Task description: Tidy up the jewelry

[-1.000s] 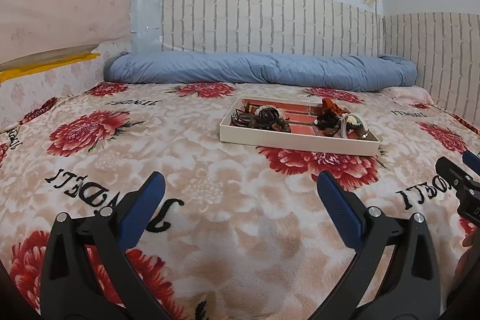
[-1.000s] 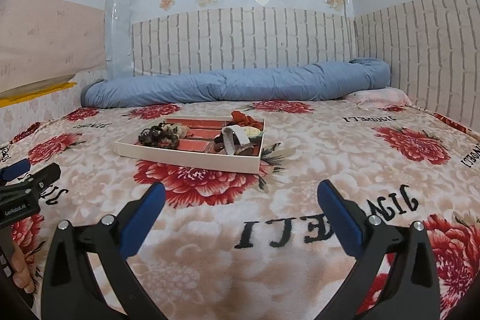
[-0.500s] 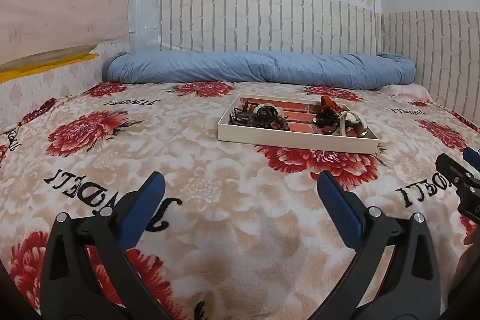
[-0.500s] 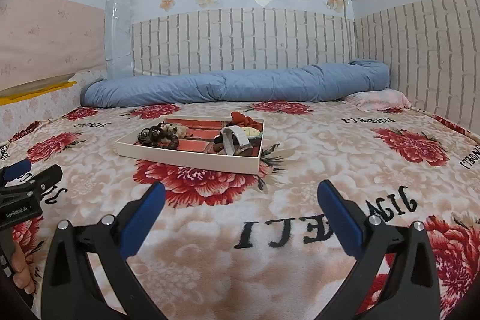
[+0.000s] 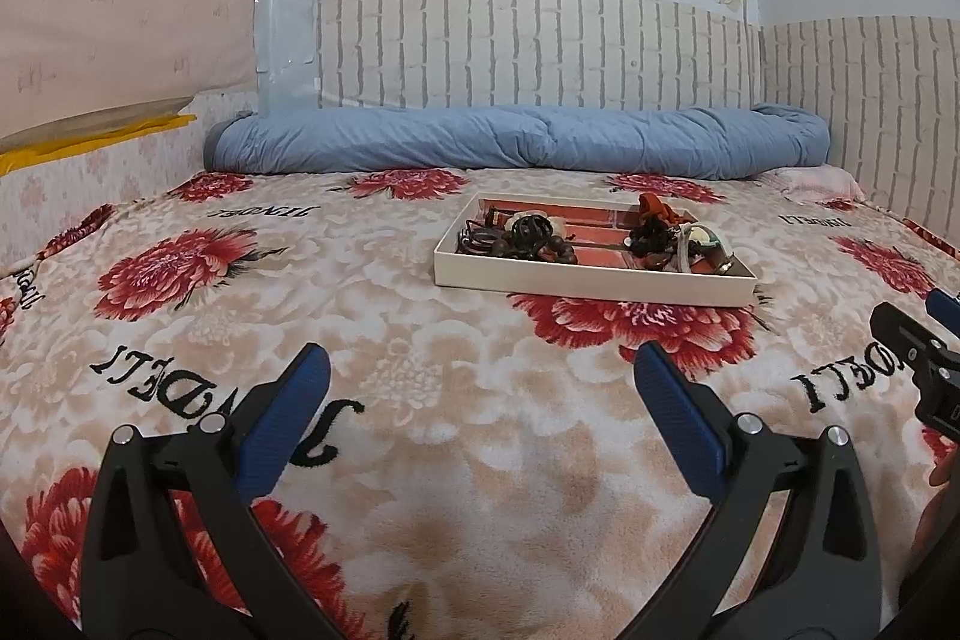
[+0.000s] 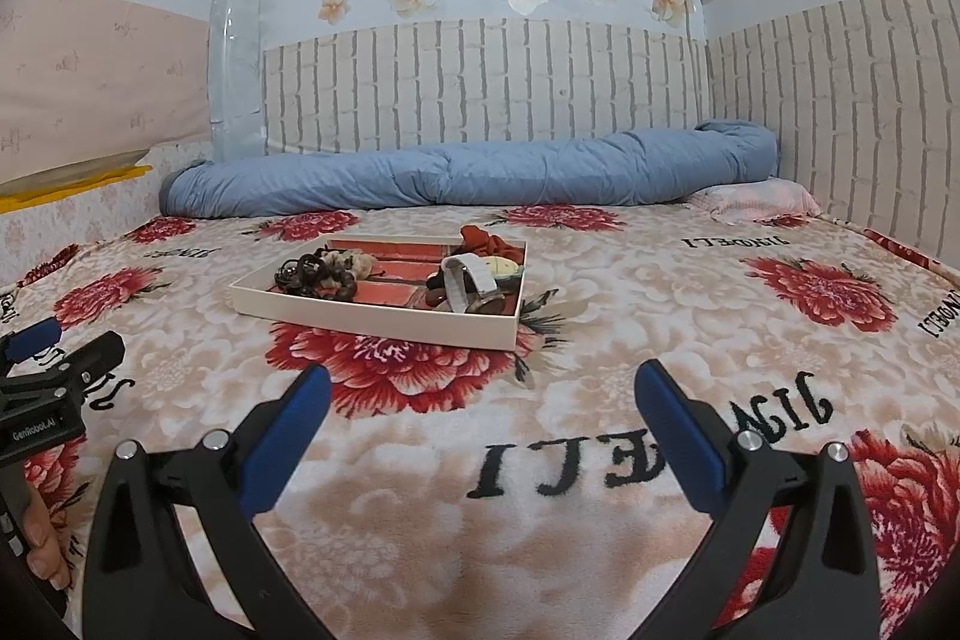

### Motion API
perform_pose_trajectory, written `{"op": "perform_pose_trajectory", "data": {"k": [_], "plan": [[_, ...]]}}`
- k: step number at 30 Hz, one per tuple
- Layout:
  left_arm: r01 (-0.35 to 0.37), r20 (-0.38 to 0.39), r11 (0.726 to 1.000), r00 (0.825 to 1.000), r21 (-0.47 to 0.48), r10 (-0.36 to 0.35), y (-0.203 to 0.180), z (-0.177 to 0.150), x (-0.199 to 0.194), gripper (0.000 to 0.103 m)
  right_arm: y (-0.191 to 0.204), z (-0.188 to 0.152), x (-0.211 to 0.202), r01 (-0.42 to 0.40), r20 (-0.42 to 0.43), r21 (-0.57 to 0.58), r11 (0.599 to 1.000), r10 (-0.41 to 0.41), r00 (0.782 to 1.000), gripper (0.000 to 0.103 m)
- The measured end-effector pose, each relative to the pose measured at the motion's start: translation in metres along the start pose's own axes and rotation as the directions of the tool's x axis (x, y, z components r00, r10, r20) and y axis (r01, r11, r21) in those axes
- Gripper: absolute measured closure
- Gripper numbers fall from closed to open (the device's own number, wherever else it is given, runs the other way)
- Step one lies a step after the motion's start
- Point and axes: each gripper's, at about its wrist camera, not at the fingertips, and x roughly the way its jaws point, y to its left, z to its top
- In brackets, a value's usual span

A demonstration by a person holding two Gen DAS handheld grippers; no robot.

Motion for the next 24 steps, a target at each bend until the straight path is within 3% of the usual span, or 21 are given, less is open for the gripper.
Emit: {"op": "perform_pose_trajectory", "data": {"k": [24], "plan": [[0.002, 0.004, 1.0, 1.0, 0.002, -0.002, -0.0014, 0.0002, -0.0012, 0.005, -0.0005, -0.0001, -0.0001, -0.001, 0.0, 0.0, 1.0, 0.001, 1.0, 0.004]]}}
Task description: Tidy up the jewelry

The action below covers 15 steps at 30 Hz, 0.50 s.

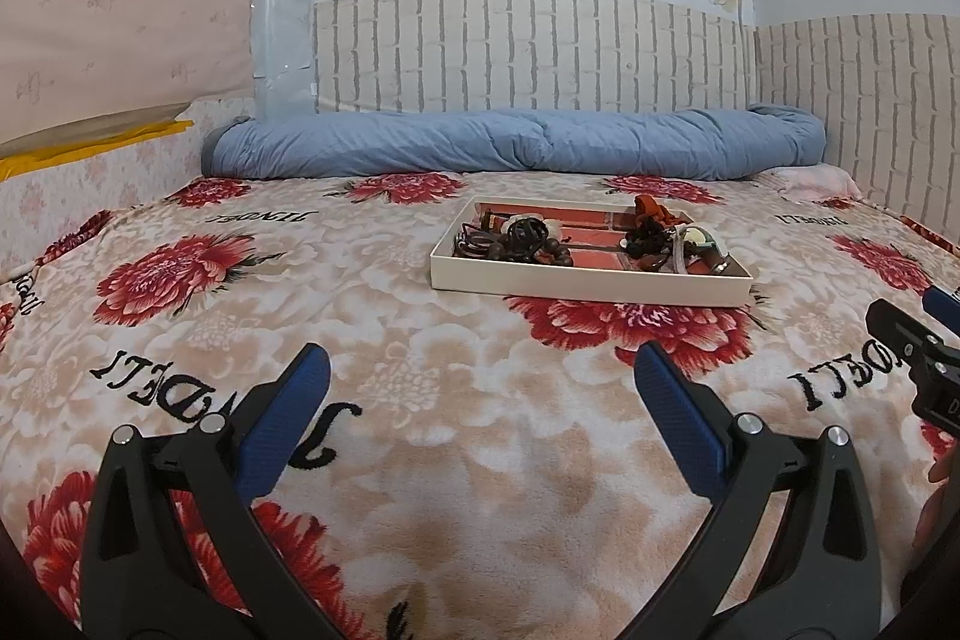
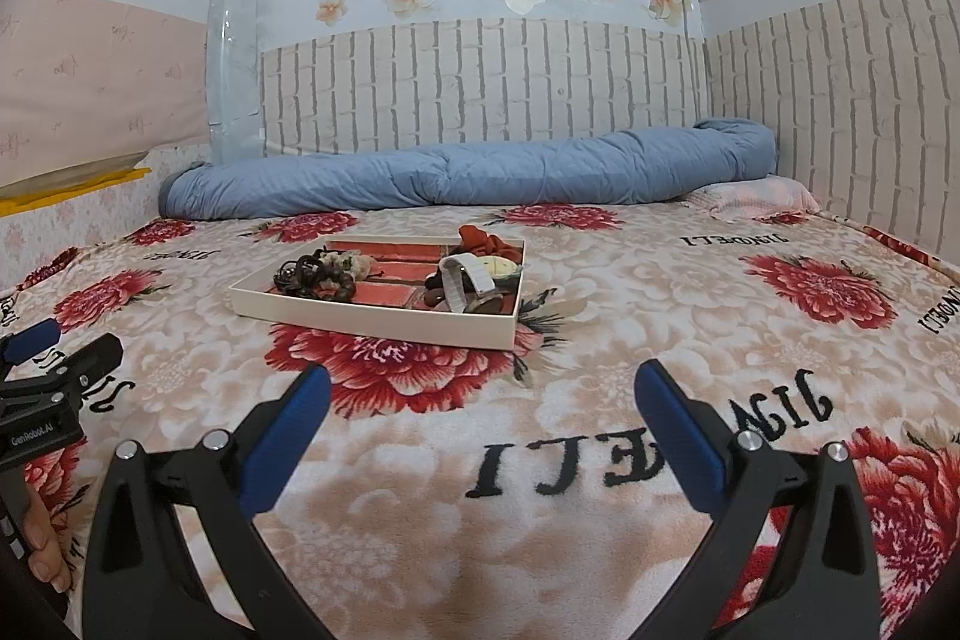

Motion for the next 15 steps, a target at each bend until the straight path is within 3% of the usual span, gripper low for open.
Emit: {"op": "perform_pose_trajectory", "data": {"k": [15], "plan": [[0.003, 0.002, 1.0, 1.0, 0.003, -0.003, -0.0021, 0.0009, -0.0003, 0.005, -0.0006, 0.0, -0.0001, 0.0, 0.001, 0.001, 1.0, 0.0, 1.0, 0.004]]}}
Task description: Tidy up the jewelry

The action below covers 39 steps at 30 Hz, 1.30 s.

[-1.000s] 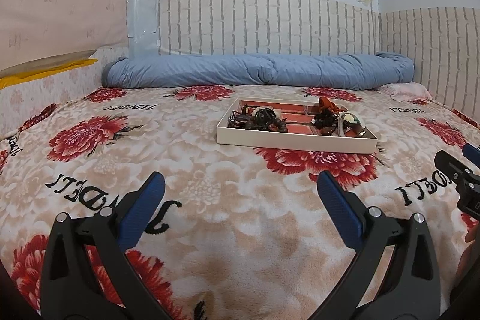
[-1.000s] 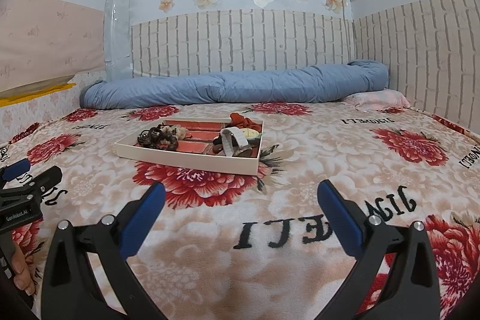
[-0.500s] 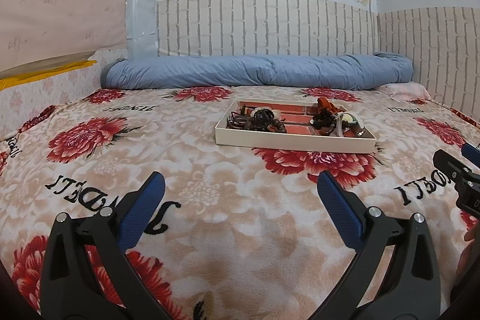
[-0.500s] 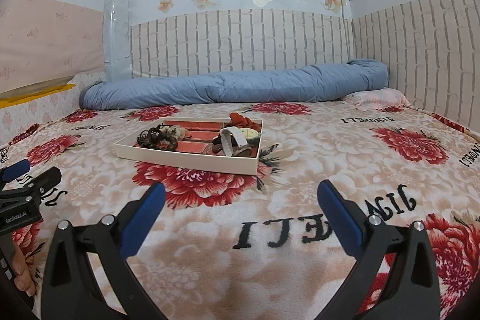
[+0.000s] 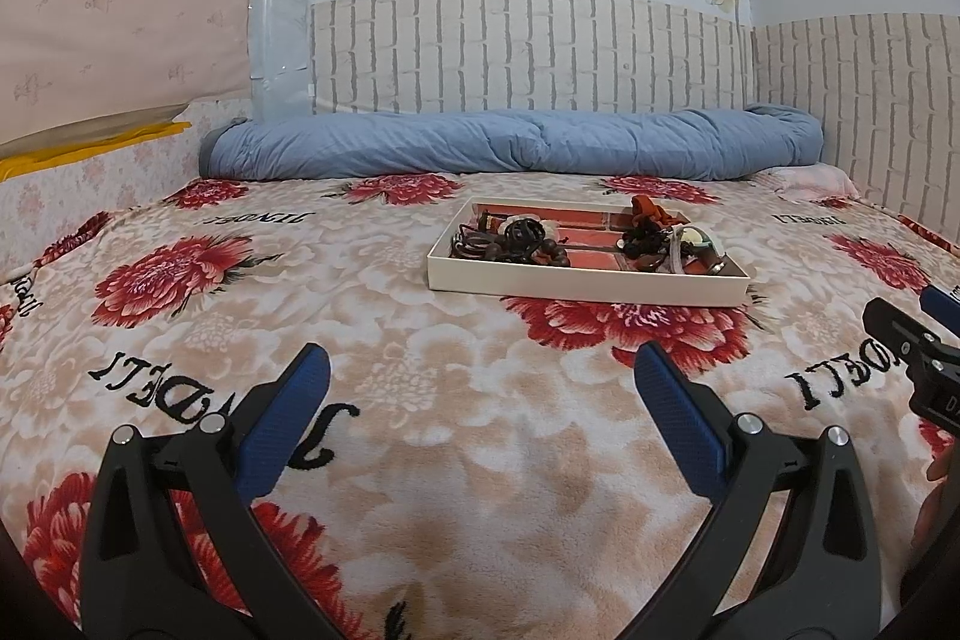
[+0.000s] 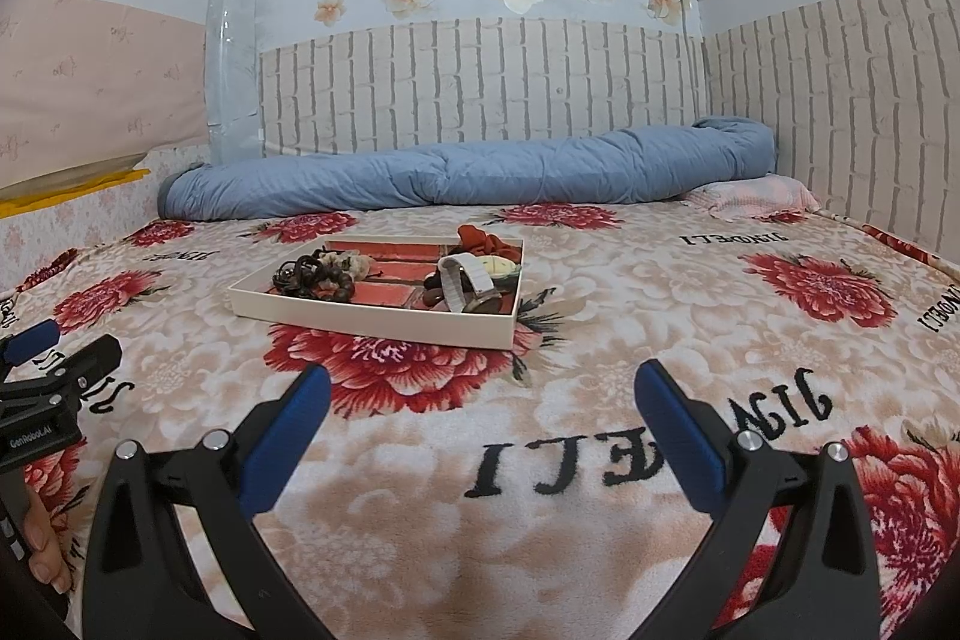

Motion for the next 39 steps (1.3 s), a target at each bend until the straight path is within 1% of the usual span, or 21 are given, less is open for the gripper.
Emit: {"op": "perform_pose_trajectory", "data": {"k": [39], "plan": [[0.0, 0.008, 1.0, 1.0, 0.007, 0.0, -0.003, 0.0013, -0.0027, 0.005, -0.0013, -0.0001, -0.0001, 0.0, -0.001, 0.002, 1.0, 0.0, 1.0, 0.004]]}}
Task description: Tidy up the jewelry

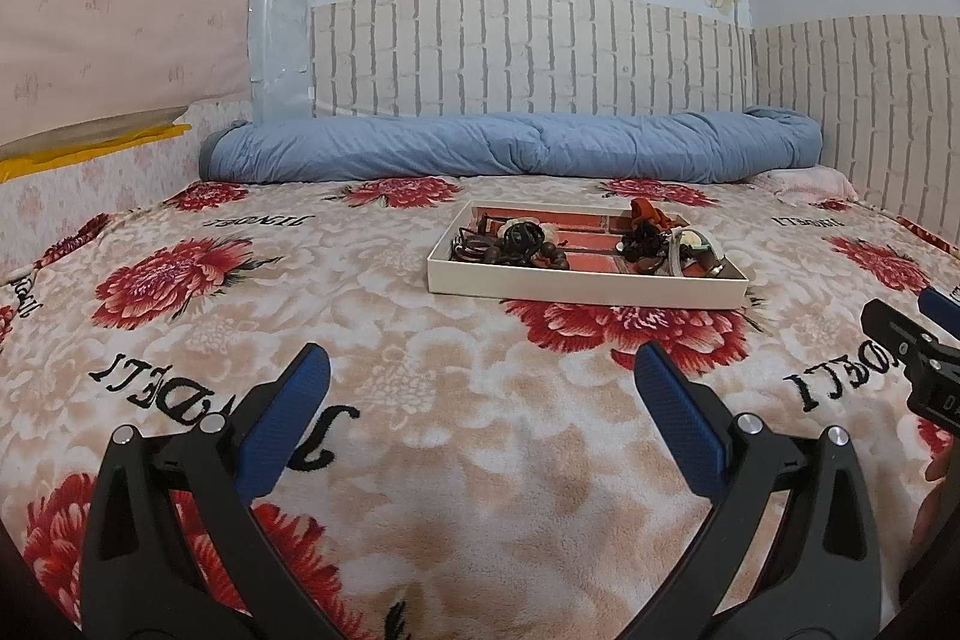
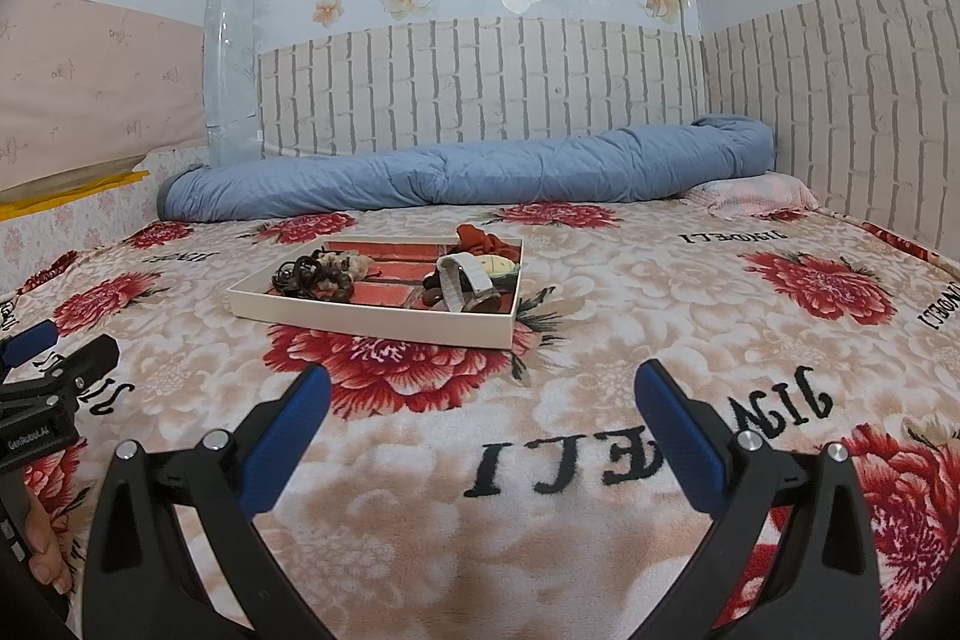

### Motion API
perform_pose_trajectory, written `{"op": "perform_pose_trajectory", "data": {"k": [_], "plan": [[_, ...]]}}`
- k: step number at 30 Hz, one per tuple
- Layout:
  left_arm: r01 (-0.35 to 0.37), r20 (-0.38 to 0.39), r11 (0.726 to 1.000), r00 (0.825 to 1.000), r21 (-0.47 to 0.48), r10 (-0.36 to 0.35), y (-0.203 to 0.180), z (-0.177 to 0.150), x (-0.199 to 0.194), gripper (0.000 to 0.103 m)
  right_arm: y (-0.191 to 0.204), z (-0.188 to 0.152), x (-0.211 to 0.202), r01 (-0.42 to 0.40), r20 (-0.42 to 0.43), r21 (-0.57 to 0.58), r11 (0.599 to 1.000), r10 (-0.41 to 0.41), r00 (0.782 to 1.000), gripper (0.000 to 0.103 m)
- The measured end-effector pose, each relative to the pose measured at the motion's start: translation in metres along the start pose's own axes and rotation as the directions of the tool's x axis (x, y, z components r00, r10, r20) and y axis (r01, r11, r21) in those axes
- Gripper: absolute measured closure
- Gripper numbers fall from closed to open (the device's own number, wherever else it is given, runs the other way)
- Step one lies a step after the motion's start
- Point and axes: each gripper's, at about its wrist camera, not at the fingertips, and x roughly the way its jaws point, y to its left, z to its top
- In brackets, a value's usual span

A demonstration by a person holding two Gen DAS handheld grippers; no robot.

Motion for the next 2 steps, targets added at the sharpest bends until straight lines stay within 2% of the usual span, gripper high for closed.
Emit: {"op": "perform_pose_trajectory", "data": {"k": [2], "plan": [[0.0, -0.001, 1.0, 1.0, 0.003, 0.0, -0.001, 0.0012, 0.0009, 0.005, -0.0003, -0.0001, -0.0005, 0.0, 0.0, 0.0, 1.0, 0.0, 1.0, 0.004]]}}
